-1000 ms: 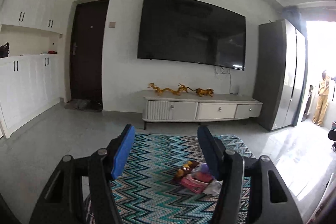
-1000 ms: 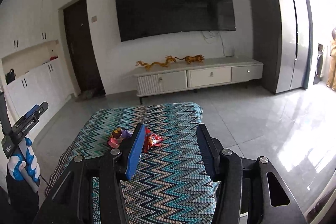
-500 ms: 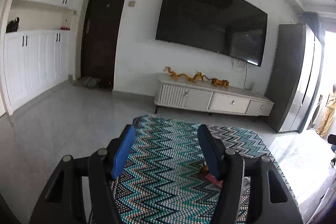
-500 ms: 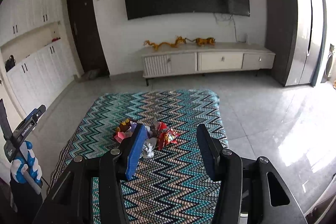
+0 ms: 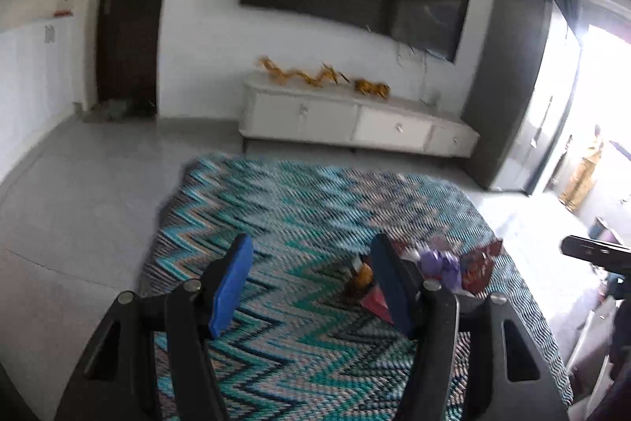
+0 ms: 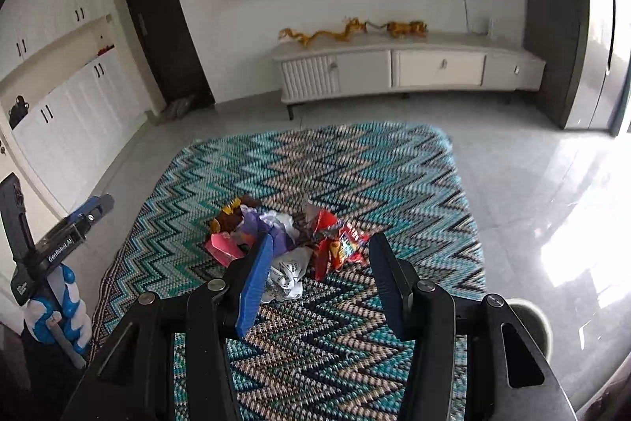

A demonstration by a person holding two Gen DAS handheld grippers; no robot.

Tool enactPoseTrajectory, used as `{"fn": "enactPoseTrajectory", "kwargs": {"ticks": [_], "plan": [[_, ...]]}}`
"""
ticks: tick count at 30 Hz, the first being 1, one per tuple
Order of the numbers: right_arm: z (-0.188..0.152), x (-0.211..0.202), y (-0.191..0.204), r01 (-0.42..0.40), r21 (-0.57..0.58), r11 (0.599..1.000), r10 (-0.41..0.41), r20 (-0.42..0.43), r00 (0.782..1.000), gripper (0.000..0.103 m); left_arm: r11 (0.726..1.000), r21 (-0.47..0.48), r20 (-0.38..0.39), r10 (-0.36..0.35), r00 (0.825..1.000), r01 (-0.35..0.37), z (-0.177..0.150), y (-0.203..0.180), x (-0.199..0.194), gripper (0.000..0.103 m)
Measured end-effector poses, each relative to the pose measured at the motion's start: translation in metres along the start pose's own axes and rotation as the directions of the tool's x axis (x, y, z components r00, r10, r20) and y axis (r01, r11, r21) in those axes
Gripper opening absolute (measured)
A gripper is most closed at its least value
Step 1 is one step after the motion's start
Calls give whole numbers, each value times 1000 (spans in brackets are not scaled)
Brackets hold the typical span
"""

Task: Collect trash
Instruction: 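Return both open tools to the remaining wrappers on the blanket, then grasp the red chip bag with the right gripper while the left grasps a red-pink wrapper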

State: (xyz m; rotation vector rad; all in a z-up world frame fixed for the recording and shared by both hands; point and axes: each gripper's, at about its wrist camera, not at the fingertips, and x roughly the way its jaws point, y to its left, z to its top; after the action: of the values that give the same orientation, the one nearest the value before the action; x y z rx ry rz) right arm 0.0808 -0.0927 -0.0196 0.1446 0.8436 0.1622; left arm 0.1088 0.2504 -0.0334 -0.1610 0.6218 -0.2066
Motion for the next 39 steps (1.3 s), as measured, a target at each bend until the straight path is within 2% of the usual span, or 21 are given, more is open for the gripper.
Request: {"fn": "enactPoseTrajectory", "kwargs": {"ticks": [4,10,21,23,24,25,26,30,34,39], "plan": [[-4,36,-6,-16,10,1000,17,-58,998,50,996,-30,-99,-81,992,78,-15,-10,39,60],[-4,71,-8,-53,6,999,53,-90,995,50,979,-116,-204,-189,961,168,-34,-24,83,60],[-6,128,-16,-81,9,997,81,-137,987,50,973,-177,-299,-198,934,149,-46,-34,116,60],[-9,133,-20,-88,26,996,91,-140,986,37,973,-181,-308,-197,931,146,-47,-38,119,60],[-10,134,-22,-93,33,995,96,-138,986,21,971,-185,-313,-204,928,151,-47,-40,120,60],[-13,131,-25,-101,45,994,106,-129,986,15,970,-187,-317,-208,925,154,-48,-42,121,60],[-15,128,-27,-106,51,993,111,-121,986,14,969,-187,-324,-213,922,158,-50,-45,121,59],[-24,103,-39,-117,76,990,123,-85,989,11,969,-189,-356,-216,909,156,-63,-55,125,48],[-34,79,-48,-115,90,989,120,-61,991,10,961,-226,-326,-231,917,161,-66,-52,116,33],[-52,46,-55,-122,89,989,125,-29,992,9,958,-235,-282,-230,932,166,-68,-45,94,29]]}}
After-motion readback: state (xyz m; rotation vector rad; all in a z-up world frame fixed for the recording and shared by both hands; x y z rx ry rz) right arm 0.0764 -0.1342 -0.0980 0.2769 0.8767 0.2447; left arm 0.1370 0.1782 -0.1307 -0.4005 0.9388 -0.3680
